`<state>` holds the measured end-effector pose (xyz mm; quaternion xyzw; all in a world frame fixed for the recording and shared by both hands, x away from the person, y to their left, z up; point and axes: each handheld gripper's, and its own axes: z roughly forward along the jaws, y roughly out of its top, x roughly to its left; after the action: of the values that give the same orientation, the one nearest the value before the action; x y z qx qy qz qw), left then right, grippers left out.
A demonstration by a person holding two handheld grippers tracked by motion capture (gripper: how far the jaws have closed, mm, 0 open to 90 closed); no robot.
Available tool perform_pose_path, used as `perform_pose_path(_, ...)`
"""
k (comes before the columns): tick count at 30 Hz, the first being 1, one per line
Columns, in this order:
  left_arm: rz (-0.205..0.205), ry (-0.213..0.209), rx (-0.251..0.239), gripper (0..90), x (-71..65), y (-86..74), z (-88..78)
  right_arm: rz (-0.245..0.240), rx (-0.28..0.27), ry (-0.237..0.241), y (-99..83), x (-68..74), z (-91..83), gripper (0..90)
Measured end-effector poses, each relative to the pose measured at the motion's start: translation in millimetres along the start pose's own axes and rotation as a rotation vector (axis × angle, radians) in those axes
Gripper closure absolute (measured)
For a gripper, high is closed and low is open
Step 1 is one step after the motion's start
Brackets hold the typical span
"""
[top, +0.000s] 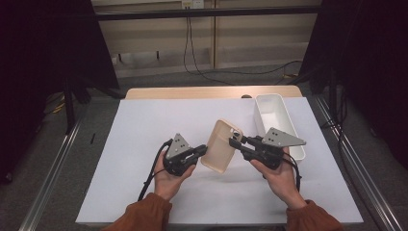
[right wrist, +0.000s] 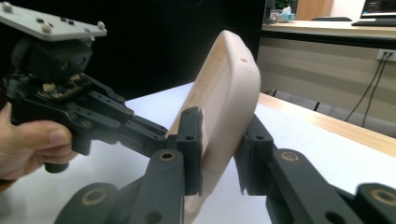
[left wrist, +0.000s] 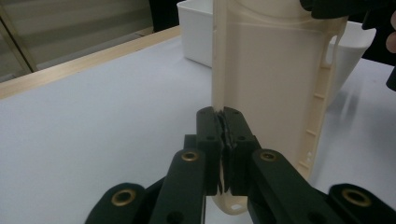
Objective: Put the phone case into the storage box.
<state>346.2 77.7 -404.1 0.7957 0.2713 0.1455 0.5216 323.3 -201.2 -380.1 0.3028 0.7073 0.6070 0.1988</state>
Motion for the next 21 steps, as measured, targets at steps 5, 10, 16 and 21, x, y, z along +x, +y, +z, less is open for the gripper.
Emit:
perform_pose_path(5,-0.003,-0.001,0.005,86.7,-0.3,-1.2,1.1,0.002,-0.006,0.006,-0.5,0.8,0.9,77.7)
perform_pose_path(10,-0.001,-0.001,0.009,86.4,0.0,-2.3,2.6,-0.002,-0.015,0.014,-0.4,2.5,1.5,79.8)
perform_pose_path(16,-0.012,-0.005,0.017,86.0,1.7,-5.6,5.3,-0.001,-0.013,0.030,-0.5,5.4,2.4,80.2)
perform_pose_path(21,-0.027,-0.015,0.036,83.4,3.8,-8.6,8.2,-0.006,-0.008,0.039,-0.7,7.4,3.9,80.3)
